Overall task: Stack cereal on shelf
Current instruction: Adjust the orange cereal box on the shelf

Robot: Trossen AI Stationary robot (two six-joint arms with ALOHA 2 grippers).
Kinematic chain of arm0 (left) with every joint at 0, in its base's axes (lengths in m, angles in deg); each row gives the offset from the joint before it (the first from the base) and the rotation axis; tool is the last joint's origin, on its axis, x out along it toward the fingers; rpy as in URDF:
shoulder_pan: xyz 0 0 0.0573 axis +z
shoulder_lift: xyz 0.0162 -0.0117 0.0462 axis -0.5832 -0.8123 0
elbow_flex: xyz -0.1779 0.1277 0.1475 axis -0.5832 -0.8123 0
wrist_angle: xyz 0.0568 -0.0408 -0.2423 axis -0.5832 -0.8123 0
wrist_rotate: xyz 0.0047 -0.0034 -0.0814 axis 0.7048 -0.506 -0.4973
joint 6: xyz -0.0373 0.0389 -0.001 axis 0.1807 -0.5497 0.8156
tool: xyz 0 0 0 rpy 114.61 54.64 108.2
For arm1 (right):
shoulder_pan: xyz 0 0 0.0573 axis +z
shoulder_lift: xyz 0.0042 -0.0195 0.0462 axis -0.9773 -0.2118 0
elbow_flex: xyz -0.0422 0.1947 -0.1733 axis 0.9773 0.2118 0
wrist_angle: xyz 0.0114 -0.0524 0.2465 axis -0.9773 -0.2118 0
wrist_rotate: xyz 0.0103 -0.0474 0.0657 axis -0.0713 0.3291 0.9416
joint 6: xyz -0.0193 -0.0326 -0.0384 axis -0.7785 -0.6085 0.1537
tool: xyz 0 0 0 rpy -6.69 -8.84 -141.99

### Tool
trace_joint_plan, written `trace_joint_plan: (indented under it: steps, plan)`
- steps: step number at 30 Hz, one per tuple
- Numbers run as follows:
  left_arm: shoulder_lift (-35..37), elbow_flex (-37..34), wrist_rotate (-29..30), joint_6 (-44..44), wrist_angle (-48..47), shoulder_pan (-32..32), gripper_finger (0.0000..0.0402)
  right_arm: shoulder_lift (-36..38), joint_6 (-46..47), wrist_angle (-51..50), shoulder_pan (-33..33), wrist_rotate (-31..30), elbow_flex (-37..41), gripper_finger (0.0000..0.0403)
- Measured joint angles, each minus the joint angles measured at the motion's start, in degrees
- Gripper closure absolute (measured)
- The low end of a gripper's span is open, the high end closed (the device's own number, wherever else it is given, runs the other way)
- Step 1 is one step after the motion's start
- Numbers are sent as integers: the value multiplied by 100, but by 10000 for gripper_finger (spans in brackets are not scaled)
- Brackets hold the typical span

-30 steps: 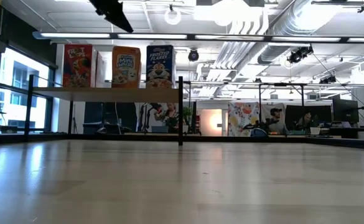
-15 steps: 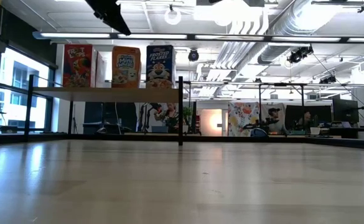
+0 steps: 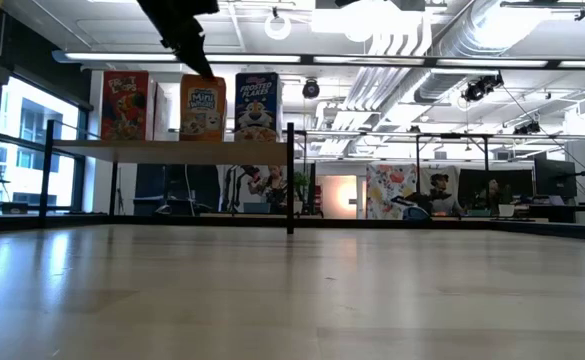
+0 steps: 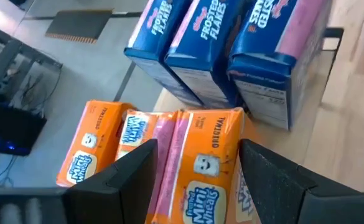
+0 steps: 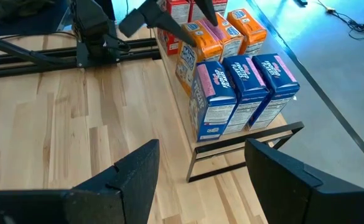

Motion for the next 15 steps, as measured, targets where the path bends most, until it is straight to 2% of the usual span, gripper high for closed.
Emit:
trace_joint_plan:
  steps: [15]
  plan:
    - [-142, 0, 318, -2, -224, -112, 183, 0, -8, -2, 0, -1, 0, 173]
